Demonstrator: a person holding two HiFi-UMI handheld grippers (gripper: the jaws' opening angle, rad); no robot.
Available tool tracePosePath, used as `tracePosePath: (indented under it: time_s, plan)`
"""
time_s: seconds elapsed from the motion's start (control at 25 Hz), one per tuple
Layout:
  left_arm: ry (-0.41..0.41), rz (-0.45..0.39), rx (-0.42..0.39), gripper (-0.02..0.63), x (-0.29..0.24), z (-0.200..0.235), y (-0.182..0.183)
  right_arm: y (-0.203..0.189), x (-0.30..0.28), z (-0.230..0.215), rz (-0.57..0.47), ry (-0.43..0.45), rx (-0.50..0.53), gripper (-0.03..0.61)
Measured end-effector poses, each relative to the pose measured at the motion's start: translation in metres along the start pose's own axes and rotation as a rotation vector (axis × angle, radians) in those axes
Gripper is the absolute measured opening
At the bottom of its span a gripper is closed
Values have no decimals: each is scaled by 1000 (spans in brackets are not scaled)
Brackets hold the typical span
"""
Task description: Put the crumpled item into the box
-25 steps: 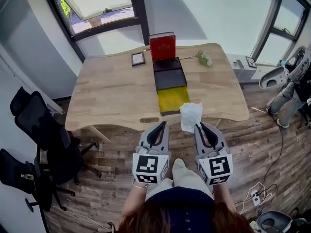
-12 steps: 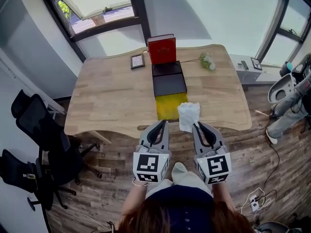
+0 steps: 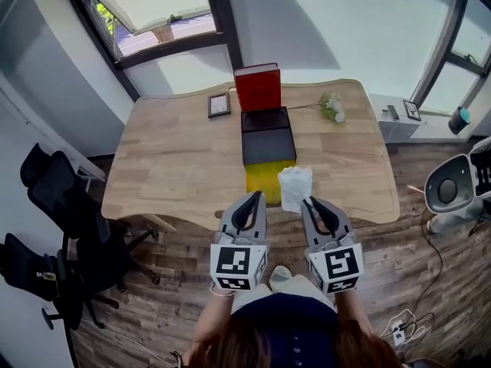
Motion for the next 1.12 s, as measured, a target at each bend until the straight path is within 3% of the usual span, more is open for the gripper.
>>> tracePosePath:
  time_s: [0.48, 1.12]
  plan:
    - [51, 21, 38, 26, -6, 25, -6, 0, -31, -1, 38, 36, 20, 53]
    - [-7, 32, 13, 26, -46, 62, 7, 2, -88, -5, 132, 6, 42, 54]
Point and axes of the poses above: the fingertips, and each gripper's own axes: x backward along the fingers, z to its left, y out of its top, the point moved 5 cm from there along x, backward along the fingers, and after that the axes turned 15 degrees about z, right-handed, at the moved point
